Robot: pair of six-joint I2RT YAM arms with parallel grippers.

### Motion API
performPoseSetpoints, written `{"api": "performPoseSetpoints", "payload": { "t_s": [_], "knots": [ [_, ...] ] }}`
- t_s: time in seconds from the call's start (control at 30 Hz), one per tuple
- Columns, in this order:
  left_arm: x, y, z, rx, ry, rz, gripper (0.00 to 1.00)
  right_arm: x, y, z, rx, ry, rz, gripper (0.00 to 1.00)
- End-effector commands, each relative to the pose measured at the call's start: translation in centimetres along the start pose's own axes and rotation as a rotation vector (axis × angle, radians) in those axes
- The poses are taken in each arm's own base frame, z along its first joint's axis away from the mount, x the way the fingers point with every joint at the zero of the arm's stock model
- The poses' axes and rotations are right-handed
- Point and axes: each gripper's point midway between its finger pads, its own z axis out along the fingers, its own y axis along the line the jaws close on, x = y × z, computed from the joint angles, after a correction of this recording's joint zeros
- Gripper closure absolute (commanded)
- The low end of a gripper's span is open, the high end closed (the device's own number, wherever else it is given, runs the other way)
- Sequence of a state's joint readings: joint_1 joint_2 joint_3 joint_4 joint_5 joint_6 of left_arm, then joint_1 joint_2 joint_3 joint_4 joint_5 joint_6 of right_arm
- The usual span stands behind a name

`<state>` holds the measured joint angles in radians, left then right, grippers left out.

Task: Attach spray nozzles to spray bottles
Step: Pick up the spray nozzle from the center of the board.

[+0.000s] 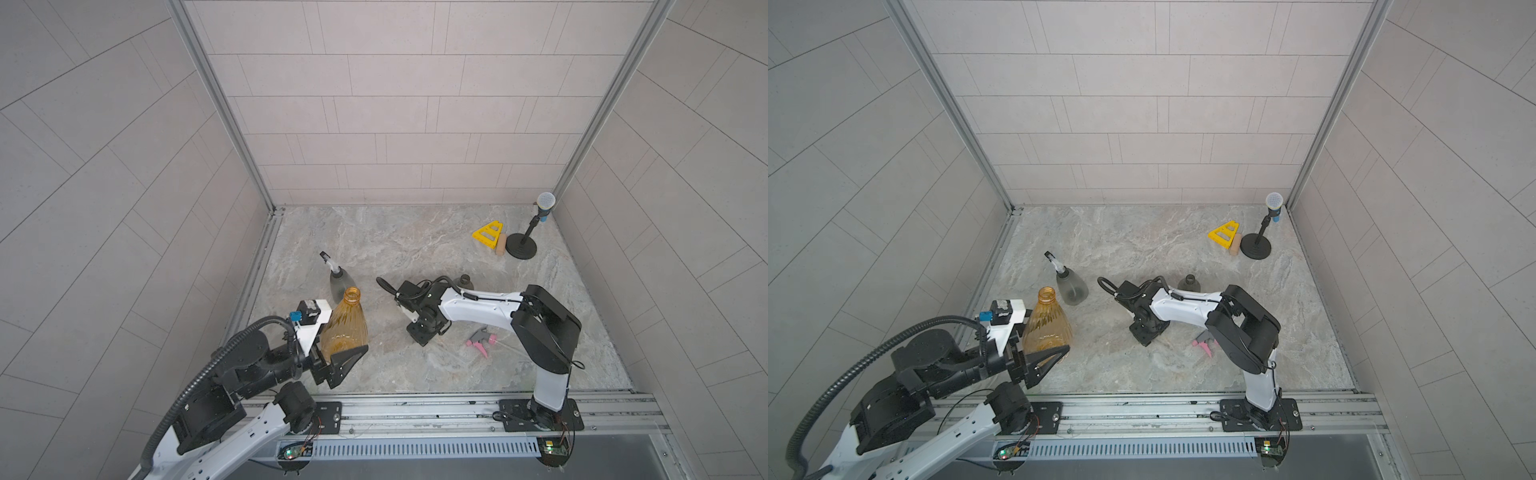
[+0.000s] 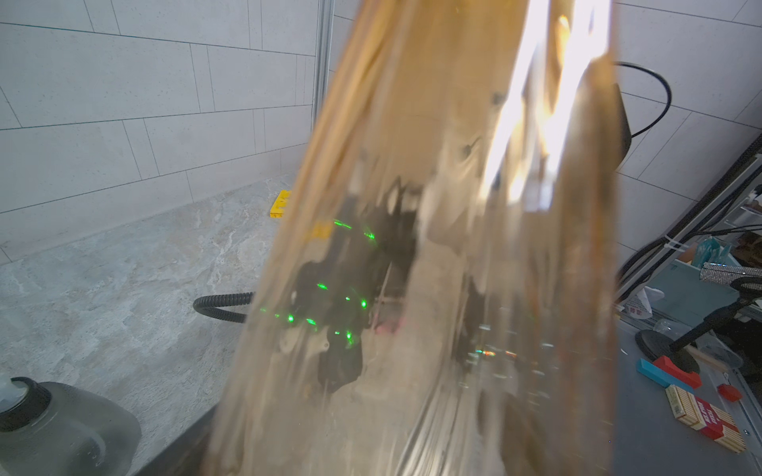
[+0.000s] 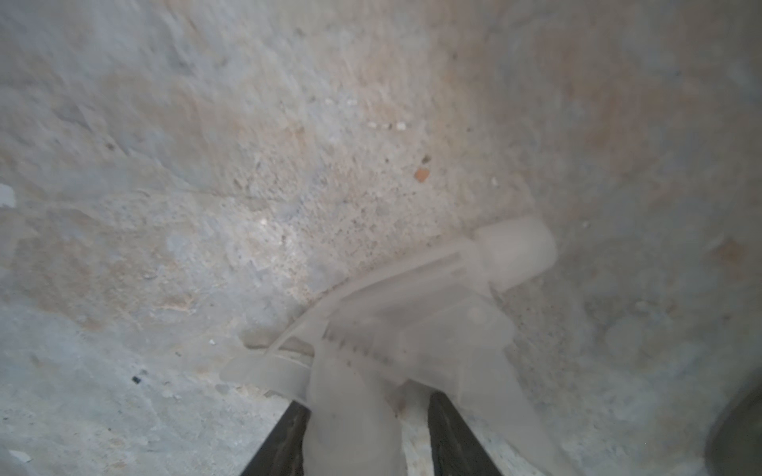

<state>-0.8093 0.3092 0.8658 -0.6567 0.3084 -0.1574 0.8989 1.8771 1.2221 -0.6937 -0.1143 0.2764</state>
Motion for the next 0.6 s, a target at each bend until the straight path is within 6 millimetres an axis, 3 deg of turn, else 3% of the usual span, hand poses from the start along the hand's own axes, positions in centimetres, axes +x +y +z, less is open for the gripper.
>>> {"api": "performPoseSetpoints", "payload": {
  "t_s": [0.0, 0.33, 0.57],
  "knots": [
    [-0.6, 0.0, 0.0, -0.004, -0.018, 0.017, 1.0, 0.5, -0.1, 0.9, 0.024, 0.039, -0.028, 0.53],
    [-0.6, -0.2, 0.6, 0.017, -0.01, 0.013, 1.0, 0.7, 0.2, 1.2, 0.008, 0.025, -0.037, 0.66],
    [-0.9, -0.6, 0.9, 0.043, -0.026, 0.012, 1.0, -1.8, 0.8, -2.4, -0.046, -0.172, -0.022, 0.71]
  ]
}}
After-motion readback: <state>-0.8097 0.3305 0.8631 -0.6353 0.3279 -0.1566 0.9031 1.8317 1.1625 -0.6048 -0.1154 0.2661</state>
